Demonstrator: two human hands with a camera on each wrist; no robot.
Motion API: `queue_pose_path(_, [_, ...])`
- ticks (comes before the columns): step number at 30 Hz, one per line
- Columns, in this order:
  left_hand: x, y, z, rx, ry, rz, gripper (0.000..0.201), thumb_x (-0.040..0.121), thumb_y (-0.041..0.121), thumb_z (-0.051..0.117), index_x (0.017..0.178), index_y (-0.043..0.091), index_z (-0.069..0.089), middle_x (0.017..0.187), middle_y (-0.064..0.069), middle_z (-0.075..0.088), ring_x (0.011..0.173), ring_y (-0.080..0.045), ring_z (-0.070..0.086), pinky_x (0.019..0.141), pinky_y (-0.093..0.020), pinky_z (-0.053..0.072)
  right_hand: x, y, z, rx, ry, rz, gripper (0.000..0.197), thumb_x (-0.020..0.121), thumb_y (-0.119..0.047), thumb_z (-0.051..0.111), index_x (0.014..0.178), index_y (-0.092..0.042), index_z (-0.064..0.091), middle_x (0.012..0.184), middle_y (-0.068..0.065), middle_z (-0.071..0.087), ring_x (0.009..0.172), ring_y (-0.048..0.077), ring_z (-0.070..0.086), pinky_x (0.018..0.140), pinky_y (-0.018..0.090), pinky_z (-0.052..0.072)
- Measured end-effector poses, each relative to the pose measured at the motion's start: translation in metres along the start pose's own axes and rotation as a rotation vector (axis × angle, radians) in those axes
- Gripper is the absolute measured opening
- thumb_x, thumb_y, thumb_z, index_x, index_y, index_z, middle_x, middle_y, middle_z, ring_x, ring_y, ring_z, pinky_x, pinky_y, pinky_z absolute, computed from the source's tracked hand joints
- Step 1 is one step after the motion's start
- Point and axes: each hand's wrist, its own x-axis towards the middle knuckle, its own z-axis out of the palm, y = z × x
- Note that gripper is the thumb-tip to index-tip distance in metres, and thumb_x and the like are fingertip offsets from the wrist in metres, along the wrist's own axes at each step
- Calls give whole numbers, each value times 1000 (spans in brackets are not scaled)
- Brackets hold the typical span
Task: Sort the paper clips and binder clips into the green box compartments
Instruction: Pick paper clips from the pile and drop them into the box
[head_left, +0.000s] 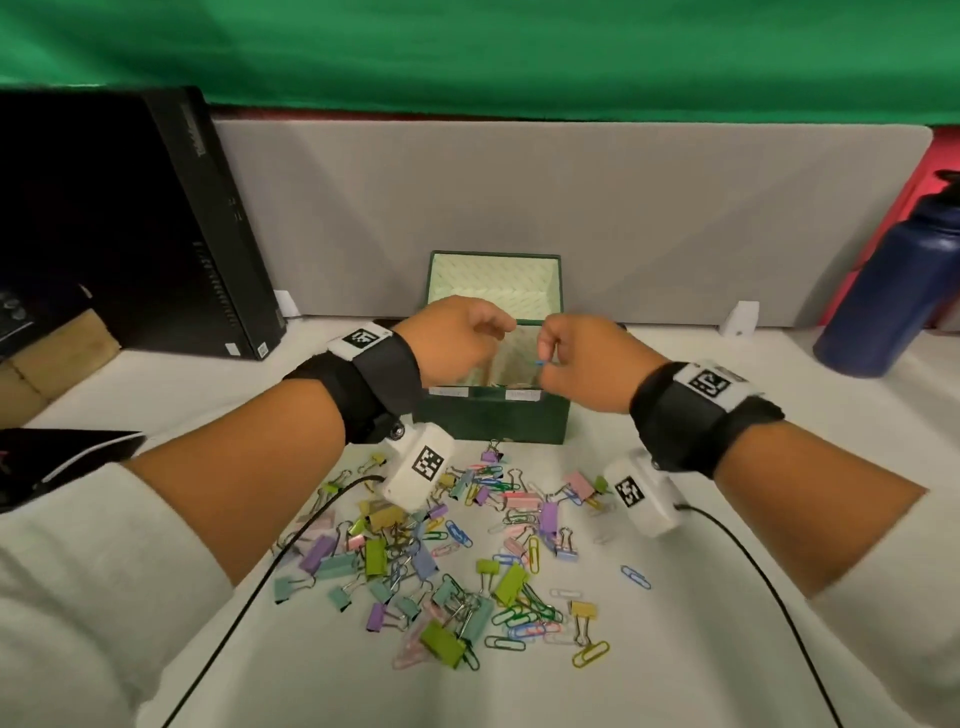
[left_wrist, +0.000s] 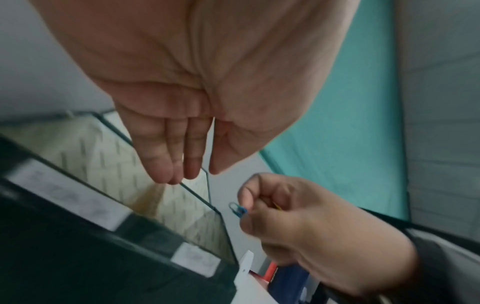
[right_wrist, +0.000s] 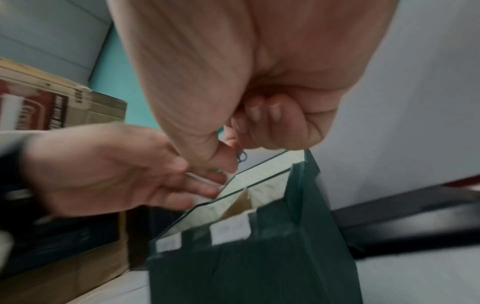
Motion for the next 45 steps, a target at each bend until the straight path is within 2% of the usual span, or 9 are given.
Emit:
queue_pose_path(4, [-51, -20, -6, 242, 38, 103, 22, 94, 19, 60, 113, 26, 70, 106, 12, 67, 97, -5, 62, 88, -21, 48, 42, -11, 3, -140, -2, 39, 15, 89, -8, 57, 97, -19, 62, 90, -3, 59, 77, 16, 54, 57, 22, 36])
queue_pose_path(10, [-103, -67, -15, 563, -138, 3, 19, 94, 33, 60, 111, 34, 69, 104, 16, 61, 93, -3, 57, 87, -26, 49, 46, -18, 3, -228, 18, -15, 37, 86, -23, 69, 123, -23, 64, 128, 2, 60, 111, 25, 59, 95, 38, 51])
queue_pose_path(14, [-118, -94, -20, 583, -142, -68, 21, 95, 38, 57, 113, 37, 69, 103, 17, 60, 93, -4, 57, 88, -29, 51, -10, -11, 2, -217, 121, -179, 6, 88, -24, 67, 93, -26, 65, 96, -3, 62, 89, 21, 61, 77, 32, 51])
queue_pose_path(21, [-114, -98, -1, 637, -227, 1, 30, 103, 35, 41, 121, 35, 64, 112, 8, 57, 106, -14, 51, 94, -37, 47, -112, 15, 16, -451, -571, 78, 28, 77, -52, 71, 91, -29, 64, 85, -14, 60, 80, 5, 56, 72, 25, 48])
queue_pose_path(27, [-77, -81, -5, 666, -260, -27, 28, 98, 34, 54, 122, 38, 67, 110, 10, 57, 102, -12, 53, 87, -24, 39, -120, 26, 29, -424, -490, 30, 16, 85, -26, 63, 98, -33, 68, 89, -18, 66, 82, 2, 59, 74, 18, 49])
queue_pose_path(31, [-66, -76, -1, 788, -348, -21, 17, 89, 38, 66, 103, 39, 76, 106, 17, 61, 98, -9, 55, 77, -25, 44, -122, 27, 32, -370, -444, 20, 21, 85, -17, 52, 89, -36, 59, 91, -15, 62, 82, 6, 56, 69, 15, 43])
queue_pose_path(35, [-64, -77, 2, 808, -363, 7, 10, 88, 35, 65, 83, 35, 74, 99, 14, 61, 94, -12, 58, 80, -32, 52, -116, 28, 35, -310, -332, 15, 26, 94, -12, 49, 108, -30, 60, 101, -8, 48, 79, 9, 47, 64, 10, 32])
queue_pose_path(38, [-66, -81, 3, 730, -383, -13, 12, 88, 26, 61, 84, 23, 72, 95, 6, 65, 86, -17, 61, 75, -29, 51, -109, 33, 37, -282, -304, 92, 31, 97, -7, 48, 119, -26, 59, 111, -2, 49, 93, 16, 56, 80, 16, 44])
queue_pose_path(45, [-73, -86, 0, 688, -334, -153, 29, 81, 51, 70, 76, 23, 67, 86, 6, 69, 79, -15, 63, 68, -27, 51, -106, 30, 41, -334, -250, 121, 23, 104, -26, 36, 106, -17, 57, 105, 5, 59, 93, 20, 58, 84, 29, 49])
